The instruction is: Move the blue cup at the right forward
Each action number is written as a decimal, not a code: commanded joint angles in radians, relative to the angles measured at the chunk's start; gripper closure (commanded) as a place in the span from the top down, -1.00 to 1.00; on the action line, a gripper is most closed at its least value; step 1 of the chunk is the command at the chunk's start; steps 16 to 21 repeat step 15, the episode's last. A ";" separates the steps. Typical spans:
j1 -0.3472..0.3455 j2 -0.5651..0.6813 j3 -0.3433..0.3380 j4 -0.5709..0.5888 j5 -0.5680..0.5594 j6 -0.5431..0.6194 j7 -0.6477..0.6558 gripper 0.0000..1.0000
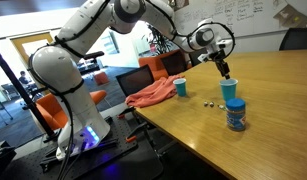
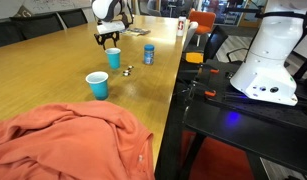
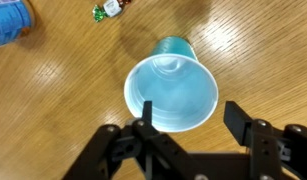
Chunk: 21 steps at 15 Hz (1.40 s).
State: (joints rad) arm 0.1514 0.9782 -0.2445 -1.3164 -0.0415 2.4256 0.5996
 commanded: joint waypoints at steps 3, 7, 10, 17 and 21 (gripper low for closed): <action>-0.022 -0.292 0.025 -0.325 -0.025 0.005 -0.183 1.00; -0.075 -0.453 0.056 -0.509 -0.012 0.041 -0.315 1.00; -0.122 -0.575 0.078 -0.651 -0.003 0.057 -0.390 1.00; -0.185 -0.780 0.089 -0.903 -0.001 0.088 -0.484 1.00; -0.185 -0.780 0.089 -0.903 -0.001 0.088 -0.484 1.00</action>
